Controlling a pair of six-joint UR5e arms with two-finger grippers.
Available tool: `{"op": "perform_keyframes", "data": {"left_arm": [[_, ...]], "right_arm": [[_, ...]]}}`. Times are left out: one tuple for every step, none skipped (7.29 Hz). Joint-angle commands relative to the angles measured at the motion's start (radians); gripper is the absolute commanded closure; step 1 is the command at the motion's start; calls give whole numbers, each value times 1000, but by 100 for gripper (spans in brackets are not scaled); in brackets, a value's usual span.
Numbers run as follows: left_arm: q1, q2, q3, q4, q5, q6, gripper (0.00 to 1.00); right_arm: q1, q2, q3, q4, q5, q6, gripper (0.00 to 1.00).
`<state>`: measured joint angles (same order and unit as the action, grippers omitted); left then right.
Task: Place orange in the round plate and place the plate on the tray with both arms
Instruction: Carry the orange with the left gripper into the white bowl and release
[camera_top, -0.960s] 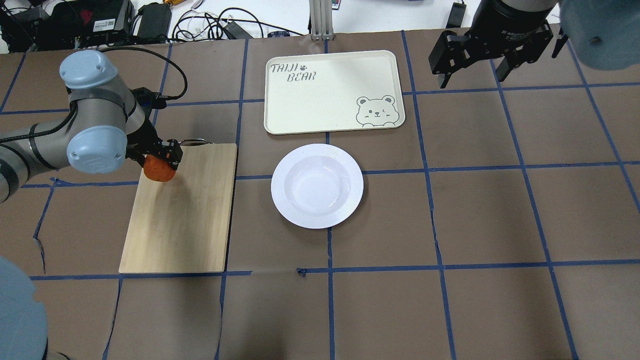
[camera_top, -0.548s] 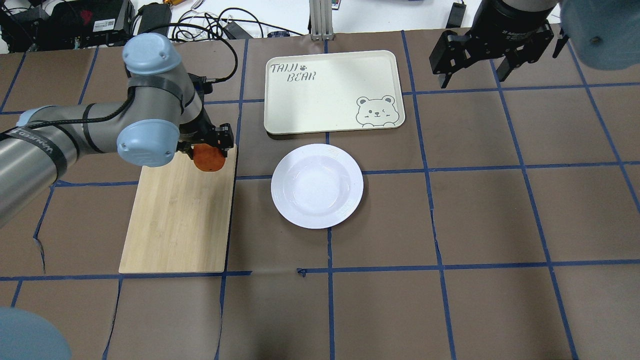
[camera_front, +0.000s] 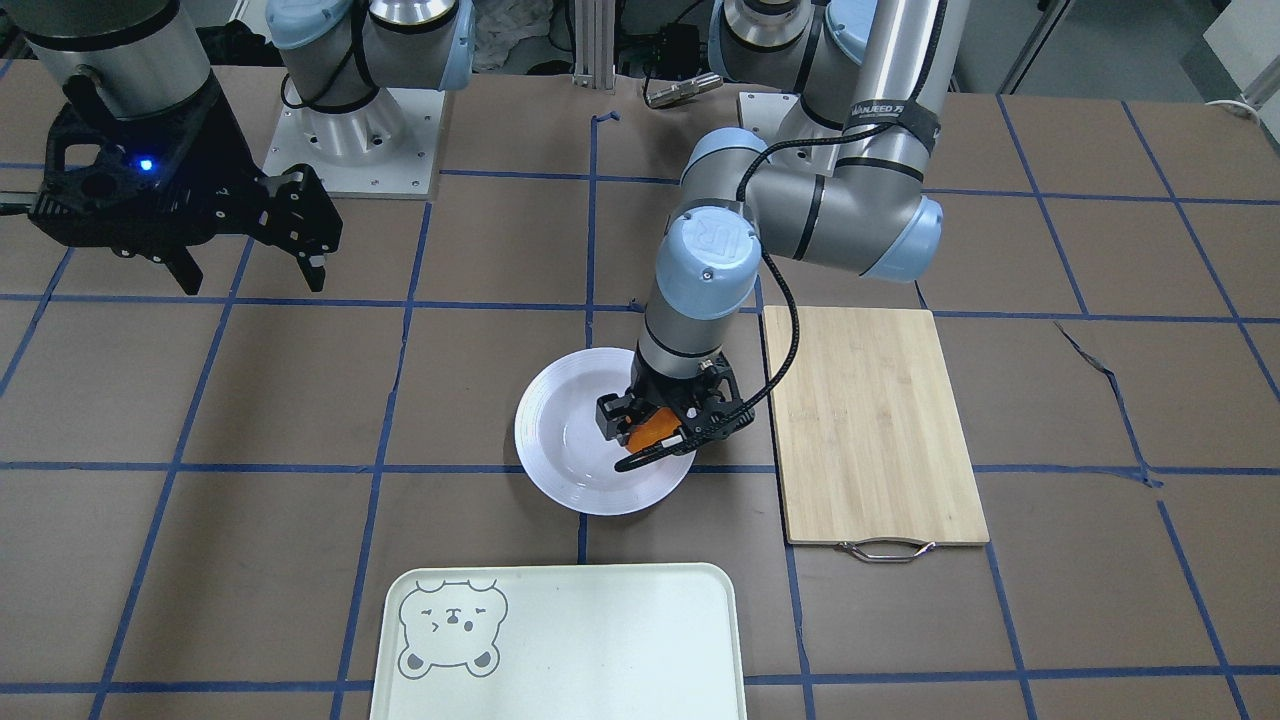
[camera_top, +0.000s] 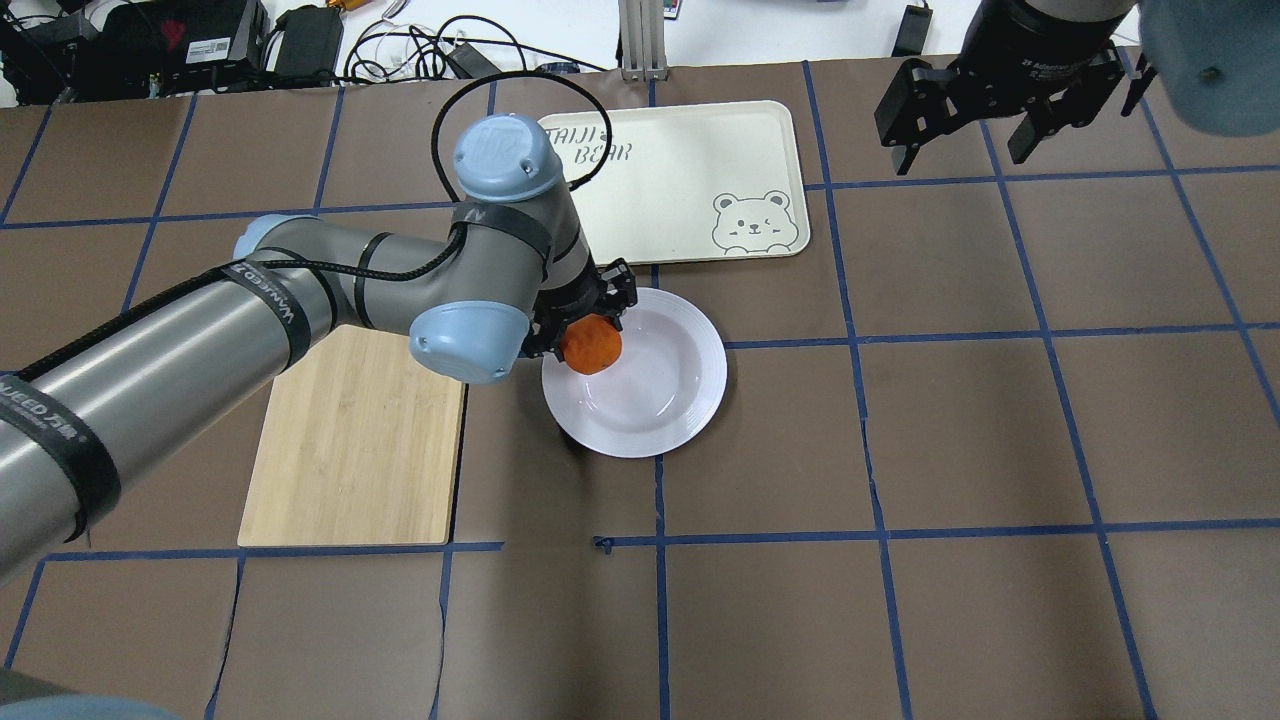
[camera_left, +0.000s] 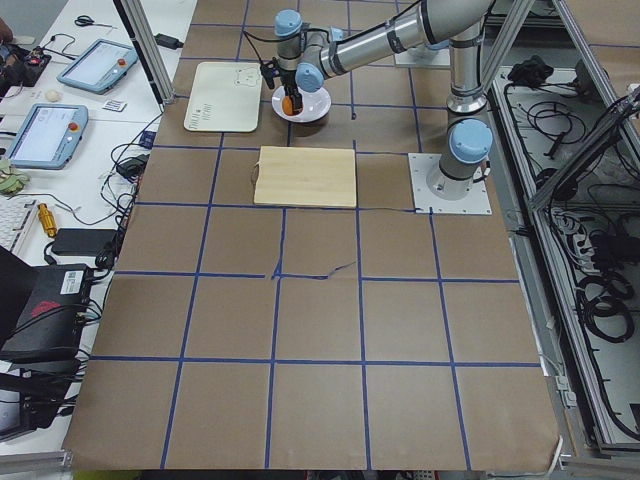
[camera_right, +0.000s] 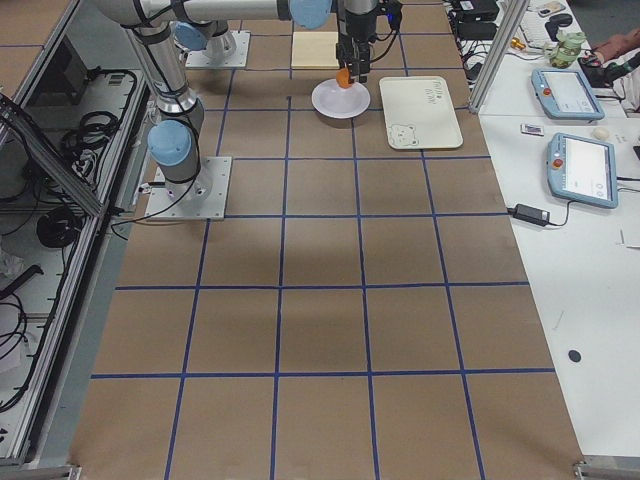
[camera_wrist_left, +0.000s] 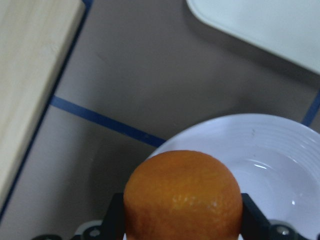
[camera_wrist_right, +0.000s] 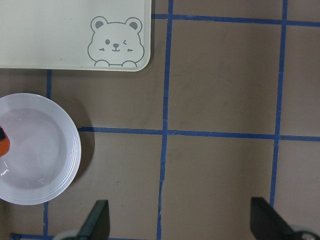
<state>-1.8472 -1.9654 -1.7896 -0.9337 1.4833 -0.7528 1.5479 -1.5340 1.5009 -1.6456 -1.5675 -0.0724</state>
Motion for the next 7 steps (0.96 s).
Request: {"op": "perform_keyframes", "data": {"left_arm": [[-21,-42,-5,16,-46,-37,54],[-23,-50,-2,18,-40,10,19],[-20,-38,7,23,-32,129,0],[-11,-15,25,20,-28,191,0],[6,12,65,7,-29,217,0],[13,49,111,-55,-29,249,0],[14,103,160,-154,-29,294,0]], "right_arm": [[-9,0,12,-2,6,-1,0],[-9,0,13,-3,4,-1,0],[-9,0,15,-3,6,-1,0],[-9,5,25,-22,6,3,0],[-11,17,60,-84,10,8,0],[-11,46,105,-186,74,11,0],[-11,89,146,-251,90,22,0]]}}
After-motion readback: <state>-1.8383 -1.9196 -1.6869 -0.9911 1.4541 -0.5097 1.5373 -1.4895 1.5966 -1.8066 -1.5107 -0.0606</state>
